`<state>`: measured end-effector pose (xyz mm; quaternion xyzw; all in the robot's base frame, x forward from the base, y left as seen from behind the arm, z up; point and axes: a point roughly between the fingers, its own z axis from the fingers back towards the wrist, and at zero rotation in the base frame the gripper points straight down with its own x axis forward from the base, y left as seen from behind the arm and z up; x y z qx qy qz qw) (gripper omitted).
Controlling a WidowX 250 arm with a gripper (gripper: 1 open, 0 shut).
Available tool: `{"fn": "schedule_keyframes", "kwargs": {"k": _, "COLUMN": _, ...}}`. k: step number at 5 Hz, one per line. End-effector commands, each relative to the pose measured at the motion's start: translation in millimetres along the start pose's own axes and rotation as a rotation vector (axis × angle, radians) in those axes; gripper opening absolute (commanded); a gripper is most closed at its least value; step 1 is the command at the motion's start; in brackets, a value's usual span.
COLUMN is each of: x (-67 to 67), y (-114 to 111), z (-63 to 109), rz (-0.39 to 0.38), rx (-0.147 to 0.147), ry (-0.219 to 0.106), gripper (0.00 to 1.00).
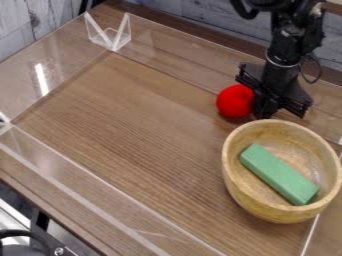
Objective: Move the red fruit to the right side of the table
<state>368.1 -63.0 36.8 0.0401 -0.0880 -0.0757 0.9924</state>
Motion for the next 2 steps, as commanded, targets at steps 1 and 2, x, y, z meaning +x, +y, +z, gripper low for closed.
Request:
{"fn": "schedule_keyframes", "kwargs": {"k": 1, "x": 10.0, "y": 8.9, "z": 10.4, "rz": 0.053, "rx": 0.004, "ry": -0.043, "gripper": 1.0}}
{"fn": "schedule_keyframes", "kwargs": {"k": 2, "x": 10.7, "y": -7.3, "z": 7.4, "rz": 0.028, "rx": -0.005, "ry": -0.039, "gripper": 1.0}}
